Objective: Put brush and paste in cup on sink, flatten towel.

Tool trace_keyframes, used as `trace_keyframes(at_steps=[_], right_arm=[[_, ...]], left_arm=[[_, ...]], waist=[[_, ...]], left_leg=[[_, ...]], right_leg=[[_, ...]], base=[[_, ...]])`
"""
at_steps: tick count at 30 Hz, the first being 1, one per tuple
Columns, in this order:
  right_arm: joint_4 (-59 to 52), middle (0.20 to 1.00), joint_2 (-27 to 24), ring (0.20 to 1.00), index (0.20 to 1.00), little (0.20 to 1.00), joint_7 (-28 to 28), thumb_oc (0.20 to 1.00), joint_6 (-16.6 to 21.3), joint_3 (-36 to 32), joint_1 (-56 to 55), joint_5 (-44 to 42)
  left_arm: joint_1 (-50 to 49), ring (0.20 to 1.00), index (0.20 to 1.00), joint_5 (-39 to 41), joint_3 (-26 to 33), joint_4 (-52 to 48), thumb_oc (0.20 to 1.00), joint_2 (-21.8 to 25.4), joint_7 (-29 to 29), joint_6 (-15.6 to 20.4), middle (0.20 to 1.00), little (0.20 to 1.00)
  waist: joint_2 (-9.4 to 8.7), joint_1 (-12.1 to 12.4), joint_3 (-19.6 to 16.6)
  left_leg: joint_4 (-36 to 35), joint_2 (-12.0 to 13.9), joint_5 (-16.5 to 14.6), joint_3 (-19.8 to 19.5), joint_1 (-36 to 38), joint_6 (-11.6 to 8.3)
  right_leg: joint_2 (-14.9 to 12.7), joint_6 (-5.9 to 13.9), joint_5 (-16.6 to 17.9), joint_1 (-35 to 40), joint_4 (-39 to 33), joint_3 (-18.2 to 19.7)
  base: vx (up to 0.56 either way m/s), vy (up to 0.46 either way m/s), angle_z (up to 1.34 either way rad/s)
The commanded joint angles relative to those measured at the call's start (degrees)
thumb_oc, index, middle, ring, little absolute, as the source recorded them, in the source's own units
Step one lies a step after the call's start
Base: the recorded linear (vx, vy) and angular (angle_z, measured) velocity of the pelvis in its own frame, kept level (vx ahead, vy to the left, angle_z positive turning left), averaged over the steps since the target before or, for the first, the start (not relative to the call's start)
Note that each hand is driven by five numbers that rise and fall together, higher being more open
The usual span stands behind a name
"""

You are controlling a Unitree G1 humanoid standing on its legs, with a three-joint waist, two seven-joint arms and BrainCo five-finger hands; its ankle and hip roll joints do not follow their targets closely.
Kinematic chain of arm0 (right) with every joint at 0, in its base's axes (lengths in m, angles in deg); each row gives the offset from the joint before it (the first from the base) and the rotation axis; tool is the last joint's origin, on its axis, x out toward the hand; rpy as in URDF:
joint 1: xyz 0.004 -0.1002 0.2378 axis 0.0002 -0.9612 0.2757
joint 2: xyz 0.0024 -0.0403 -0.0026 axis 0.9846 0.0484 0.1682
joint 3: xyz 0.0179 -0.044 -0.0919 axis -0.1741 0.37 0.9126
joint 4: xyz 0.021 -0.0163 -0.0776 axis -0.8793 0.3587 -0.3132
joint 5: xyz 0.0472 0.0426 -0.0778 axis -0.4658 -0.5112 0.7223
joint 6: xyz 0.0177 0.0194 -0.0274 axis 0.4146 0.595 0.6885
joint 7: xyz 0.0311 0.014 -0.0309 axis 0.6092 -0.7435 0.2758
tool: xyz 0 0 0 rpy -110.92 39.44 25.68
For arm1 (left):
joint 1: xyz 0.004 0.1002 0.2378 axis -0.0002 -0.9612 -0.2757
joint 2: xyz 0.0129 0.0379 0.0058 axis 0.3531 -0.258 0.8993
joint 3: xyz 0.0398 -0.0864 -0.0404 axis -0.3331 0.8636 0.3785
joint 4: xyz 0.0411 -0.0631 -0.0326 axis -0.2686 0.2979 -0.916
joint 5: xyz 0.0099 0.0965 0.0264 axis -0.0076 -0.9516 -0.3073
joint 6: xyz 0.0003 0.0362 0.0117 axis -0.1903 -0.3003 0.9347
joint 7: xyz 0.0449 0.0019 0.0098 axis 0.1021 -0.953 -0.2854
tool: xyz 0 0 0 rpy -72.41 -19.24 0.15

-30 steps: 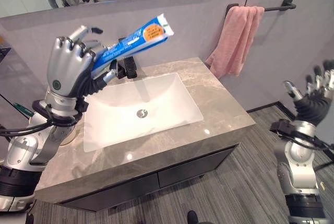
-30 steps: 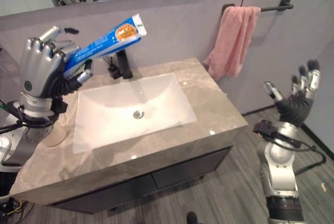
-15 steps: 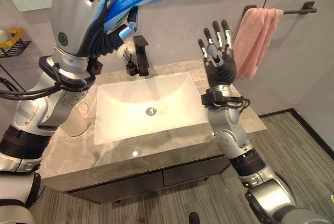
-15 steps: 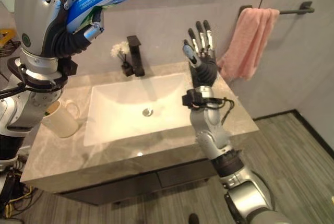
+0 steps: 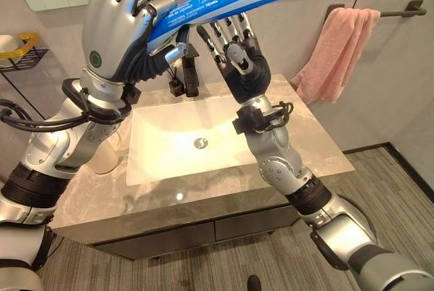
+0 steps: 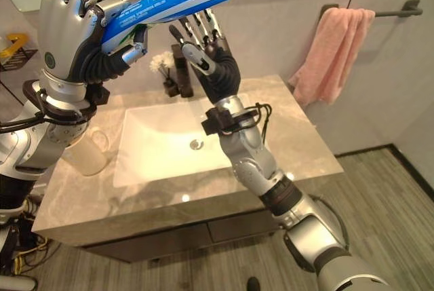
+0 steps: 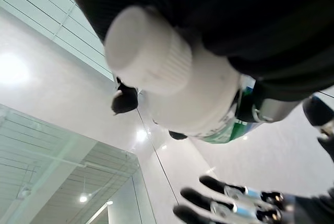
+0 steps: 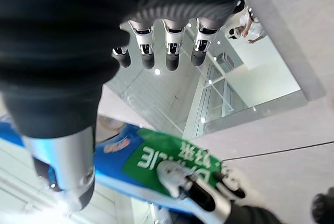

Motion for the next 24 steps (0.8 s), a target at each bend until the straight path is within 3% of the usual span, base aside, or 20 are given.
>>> trace_keyframes(at_steps=[1, 21, 22, 23, 24], right_arm=[[-2.4, 1.000, 1.2, 1.000, 1.000, 1.000, -1.0, 1.000, 1.5, -0.8, 6.5, -0.1], [-1.7, 1.000, 4.7, 1.000, 1.000, 1.000, 1.8, 1.000, 2.8, -1.2, 7.2, 1.5], [-1.6, 0.605, 4.9, 0.605, 0.605, 0.605, 1.8, 0.605, 2.7, -1.2, 7.2, 1.6], [-1.6, 0.304, 5.0, 0.304, 0.304, 0.304, 1.8, 0.304, 2.7, -1.2, 7.1, 1.6], [-1.5, 0.200, 5.2, 0.200, 0.200, 0.200, 1.8, 0.200, 2.7, -1.2, 6.9, 1.8]], left_arm=[[5.7, 0.200, 0.200, 3.3, -1.3, 1.7, 0.200, 5.4, -0.8, -0.7, 0.200, 0.200], [-3.4, 0.200, 0.200, 6.5, -1.5, -0.6, 0.200, 3.0, 4.5, 3.1, 0.200, 0.200], [-3.7, 0.200, 0.200, 6.8, -1.6, -0.5, 0.200, 2.8, 4.8, 3.2, 0.200, 0.200], [-3.9, 0.200, 0.200, 7.0, -1.5, -0.5, 0.200, 2.6, 4.9, 3.2, 0.200, 0.200], [-4.1, 0.200, 0.200, 7.2, -1.5, -0.5, 0.200, 2.2, 4.9, 3.3, 0.200, 0.200]], waist=[[-4.00, -0.1, -1.6], [-5.12, 0.6, -1.1], [-5.11, 0.6, -1.1], [-5.06, 0.6, -1.1], [-5.01, 0.6, -1.1]], left_leg=[[0.2, 1.0, -0.8, 1.1, -0.2, -0.88], [0.2, 1.2, -0.8, 1.1, -0.3, -0.70], [0.2, 1.2, -0.8, 1.1, -0.3, -0.70], [0.2, 1.1, -0.8, 1.1, -0.2, -0.70], [0.2, 1.1, -0.8, 1.1, -0.2, -0.69]], right_leg=[[-6.2, 4.33, -3.6, 4.8, 0.0, -0.2], [-6.1, 4.10, -3.7, 4.7, 0.0, -0.1], [-6.1, 4.12, -3.7, 4.7, 0.0, -0.2], [-6.1, 4.11, -3.8, 4.8, 0.0, -0.2], [-6.1, 4.07, -3.8, 4.8, 0.0, -0.2]], base=[[0.01, -0.001, 0.05], [0.00, 0.000, 0.00], [0.00, 0.000, 0.00], [0.00, 0.000, 0.00], [0.00, 0.000, 0.00]])
